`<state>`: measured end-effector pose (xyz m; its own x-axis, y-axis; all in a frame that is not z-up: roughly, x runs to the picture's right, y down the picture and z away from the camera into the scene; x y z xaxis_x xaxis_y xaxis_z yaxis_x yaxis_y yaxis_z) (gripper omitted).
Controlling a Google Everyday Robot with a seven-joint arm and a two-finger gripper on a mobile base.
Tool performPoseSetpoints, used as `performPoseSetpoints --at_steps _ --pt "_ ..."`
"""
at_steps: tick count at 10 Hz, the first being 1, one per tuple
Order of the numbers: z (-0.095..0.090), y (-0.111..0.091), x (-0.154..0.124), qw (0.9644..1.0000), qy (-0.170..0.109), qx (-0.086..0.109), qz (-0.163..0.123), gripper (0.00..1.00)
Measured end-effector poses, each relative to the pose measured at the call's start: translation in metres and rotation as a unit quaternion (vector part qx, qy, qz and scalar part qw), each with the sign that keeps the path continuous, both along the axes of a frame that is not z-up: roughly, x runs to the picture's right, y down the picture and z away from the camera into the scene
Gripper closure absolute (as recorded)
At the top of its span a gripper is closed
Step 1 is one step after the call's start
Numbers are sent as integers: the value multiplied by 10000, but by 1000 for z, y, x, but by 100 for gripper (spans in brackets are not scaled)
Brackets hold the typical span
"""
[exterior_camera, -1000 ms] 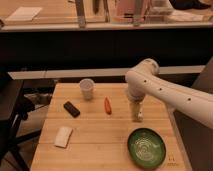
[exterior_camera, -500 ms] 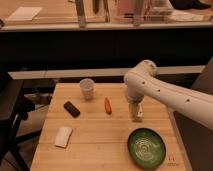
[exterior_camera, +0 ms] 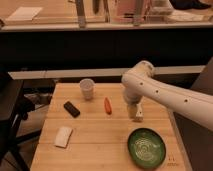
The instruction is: Move the arm in a circular motion
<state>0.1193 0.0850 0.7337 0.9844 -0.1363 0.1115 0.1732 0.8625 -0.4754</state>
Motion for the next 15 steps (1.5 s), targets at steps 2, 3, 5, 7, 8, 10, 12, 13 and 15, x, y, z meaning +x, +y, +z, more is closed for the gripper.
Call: performPoseSetpoints --at_steps 2,3,5,7,8,10,12,13,15 --pt "2 0 -1 10000 -7 -6 5 20" --pt "3 -1 -2 10000 -14 -7 5 20" --pt "5 -1 -2 10000 -17 -10 8 20" --pt "7 -2 0 10000 -22 -17 30 20" --pt "8 -2 1 10000 -24 -23 40 20" --pt "10 -3 5 10000 -26 -26 60 20" --pt "10 -3 8 9999 -32 -32 94 20" --pt "10 -3 9 9999 -29 -31 97 20" --pt "9 -2 10 9999 -38 -38 129 20"
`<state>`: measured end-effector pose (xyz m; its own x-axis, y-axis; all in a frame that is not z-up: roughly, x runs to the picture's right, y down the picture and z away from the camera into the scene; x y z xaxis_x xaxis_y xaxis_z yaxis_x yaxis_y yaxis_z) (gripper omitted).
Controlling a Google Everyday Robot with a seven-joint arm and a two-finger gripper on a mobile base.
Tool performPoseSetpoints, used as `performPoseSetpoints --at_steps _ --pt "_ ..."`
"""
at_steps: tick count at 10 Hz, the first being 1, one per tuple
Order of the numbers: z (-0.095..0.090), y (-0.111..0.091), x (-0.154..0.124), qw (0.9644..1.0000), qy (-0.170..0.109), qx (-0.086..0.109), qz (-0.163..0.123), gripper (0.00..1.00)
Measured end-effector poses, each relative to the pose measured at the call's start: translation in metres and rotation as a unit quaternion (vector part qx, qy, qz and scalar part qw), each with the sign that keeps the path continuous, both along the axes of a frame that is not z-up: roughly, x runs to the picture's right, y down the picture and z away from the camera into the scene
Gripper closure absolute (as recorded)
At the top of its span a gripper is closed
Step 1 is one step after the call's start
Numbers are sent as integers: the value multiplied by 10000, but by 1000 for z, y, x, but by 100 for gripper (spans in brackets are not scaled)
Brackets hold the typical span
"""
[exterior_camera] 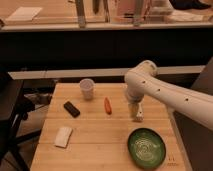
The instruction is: Move the arm in a circular motion
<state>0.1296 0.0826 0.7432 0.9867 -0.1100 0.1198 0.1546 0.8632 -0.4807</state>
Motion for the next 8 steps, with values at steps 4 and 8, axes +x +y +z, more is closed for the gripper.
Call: performPoseSetpoints --at_steps 4,8 --pt "-2 1 6 10000 -5 6 33 20" --pt "-4 3 4 10000 -43 12 8 20"
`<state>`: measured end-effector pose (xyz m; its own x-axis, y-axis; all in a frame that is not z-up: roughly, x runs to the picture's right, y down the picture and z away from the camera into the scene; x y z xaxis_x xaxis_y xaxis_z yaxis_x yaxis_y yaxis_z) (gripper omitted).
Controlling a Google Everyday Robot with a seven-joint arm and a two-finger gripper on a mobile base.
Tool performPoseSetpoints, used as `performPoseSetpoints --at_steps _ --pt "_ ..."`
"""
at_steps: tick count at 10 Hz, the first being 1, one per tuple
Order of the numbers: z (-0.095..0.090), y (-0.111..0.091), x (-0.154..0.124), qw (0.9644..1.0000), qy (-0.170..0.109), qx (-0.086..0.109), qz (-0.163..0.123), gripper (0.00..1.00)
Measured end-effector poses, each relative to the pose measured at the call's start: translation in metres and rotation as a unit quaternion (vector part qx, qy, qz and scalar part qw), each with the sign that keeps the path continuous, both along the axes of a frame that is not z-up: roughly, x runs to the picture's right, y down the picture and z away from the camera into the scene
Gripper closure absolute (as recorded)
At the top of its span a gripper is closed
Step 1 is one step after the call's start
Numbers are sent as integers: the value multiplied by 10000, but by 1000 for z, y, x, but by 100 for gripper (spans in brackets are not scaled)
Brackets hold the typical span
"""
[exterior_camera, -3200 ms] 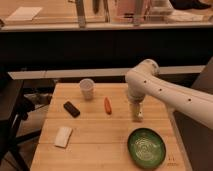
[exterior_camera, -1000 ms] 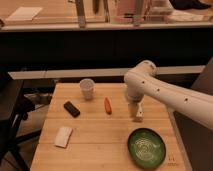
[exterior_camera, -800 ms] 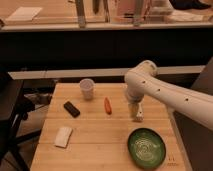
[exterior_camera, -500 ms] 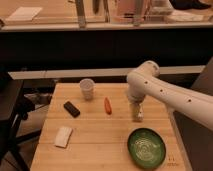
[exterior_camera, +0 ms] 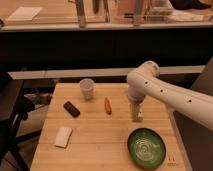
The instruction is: Move the arm in a circular motion
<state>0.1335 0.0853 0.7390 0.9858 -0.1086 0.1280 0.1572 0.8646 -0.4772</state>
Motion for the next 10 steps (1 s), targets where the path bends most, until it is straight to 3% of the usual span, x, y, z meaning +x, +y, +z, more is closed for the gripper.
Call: performPoseSetpoints --at_steps 10 --pt "-6 8 -7 9999 -82 16 -123 20"
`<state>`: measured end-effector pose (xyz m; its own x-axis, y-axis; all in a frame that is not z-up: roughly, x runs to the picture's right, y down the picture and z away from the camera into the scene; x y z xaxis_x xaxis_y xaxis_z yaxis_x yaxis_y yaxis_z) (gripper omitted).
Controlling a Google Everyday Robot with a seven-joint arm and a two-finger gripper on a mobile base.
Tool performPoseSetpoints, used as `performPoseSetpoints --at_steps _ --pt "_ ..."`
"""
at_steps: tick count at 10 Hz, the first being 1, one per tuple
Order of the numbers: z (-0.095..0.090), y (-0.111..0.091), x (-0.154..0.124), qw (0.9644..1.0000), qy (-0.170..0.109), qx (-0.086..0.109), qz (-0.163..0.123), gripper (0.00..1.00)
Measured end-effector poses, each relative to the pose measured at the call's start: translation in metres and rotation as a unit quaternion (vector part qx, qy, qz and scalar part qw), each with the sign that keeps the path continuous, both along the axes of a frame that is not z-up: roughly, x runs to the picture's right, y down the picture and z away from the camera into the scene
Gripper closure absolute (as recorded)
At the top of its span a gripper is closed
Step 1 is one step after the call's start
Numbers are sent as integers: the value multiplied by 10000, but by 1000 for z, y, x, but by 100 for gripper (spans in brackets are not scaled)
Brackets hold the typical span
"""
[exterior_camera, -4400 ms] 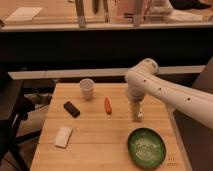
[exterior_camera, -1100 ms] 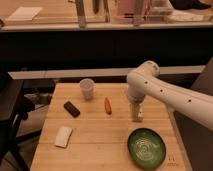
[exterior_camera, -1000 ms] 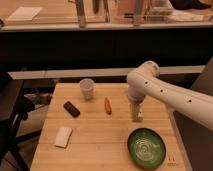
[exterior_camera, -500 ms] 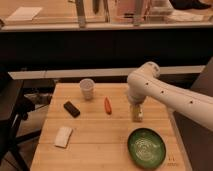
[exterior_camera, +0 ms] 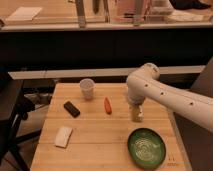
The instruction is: Move the arm in a circular motion
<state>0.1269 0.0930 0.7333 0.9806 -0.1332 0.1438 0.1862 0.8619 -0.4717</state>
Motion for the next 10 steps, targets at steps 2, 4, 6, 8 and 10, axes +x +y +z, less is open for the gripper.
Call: performPoseSetpoints --at_steps 2,4,6,8,10 --pt "1 1 -8 10000 -33 6 -65 20" --pt "-1 4 -12 9999 -52 1 -91 20" --pt "1 2 -14 9999 -58 6 -97 20" --pt "4 3 -16 9999 -70 -2 -107 20" --pt "6 2 -22 9999 -94 0 -140 20"
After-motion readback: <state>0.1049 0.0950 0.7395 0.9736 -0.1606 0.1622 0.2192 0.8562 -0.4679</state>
